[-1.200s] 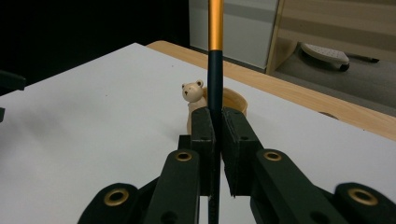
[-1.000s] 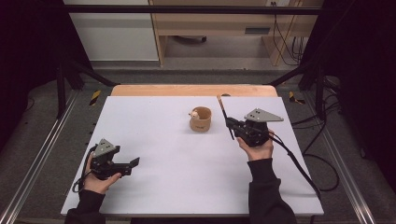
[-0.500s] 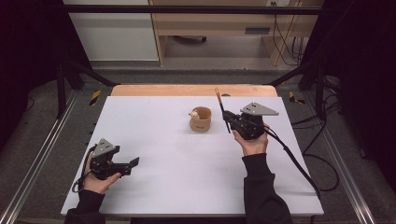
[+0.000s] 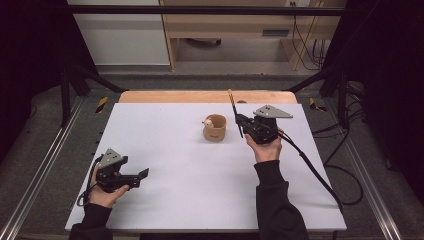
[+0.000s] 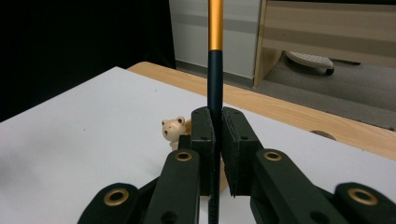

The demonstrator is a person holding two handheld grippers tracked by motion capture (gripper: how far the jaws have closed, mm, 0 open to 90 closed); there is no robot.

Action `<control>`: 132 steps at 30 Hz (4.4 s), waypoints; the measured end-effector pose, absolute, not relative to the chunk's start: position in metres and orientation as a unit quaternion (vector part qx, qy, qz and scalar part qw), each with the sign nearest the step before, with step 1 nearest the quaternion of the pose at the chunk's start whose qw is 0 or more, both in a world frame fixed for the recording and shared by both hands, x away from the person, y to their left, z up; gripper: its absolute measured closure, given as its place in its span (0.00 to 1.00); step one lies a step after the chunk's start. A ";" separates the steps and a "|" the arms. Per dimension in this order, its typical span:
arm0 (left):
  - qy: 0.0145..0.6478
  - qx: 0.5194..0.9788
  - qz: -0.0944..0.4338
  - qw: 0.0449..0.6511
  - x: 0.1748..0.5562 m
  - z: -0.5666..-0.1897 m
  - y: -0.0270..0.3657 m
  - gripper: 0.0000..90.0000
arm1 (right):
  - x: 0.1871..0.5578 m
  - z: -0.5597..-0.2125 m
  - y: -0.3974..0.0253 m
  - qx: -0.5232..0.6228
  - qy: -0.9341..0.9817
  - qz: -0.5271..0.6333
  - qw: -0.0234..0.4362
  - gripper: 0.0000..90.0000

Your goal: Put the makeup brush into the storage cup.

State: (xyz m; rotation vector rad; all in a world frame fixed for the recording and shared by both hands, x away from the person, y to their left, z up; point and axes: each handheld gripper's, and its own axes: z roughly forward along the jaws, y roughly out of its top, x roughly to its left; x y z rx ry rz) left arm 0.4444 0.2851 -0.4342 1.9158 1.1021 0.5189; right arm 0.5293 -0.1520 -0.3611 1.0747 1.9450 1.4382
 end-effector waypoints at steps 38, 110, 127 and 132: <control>0.440 0.762 0.207 0.428 0.444 -0.433 0.286 0.08 | 0.566 -0.366 -0.118 0.416 0.685 0.543 0.251 0.93; 0.431 0.762 0.209 0.435 0.441 -0.428 0.285 0.08 | 0.614 -0.401 -0.088 0.446 0.670 0.535 0.256 0.93; 0.431 0.763 0.209 0.435 0.441 -0.428 0.286 0.08 | 0.619 -0.420 -0.080 0.453 0.681 0.518 0.249 0.93; 0.430 0.763 0.210 0.435 0.441 -0.428 0.285 0.08 | 0.619 -0.424 -0.078 0.452 0.685 0.515 0.248 0.93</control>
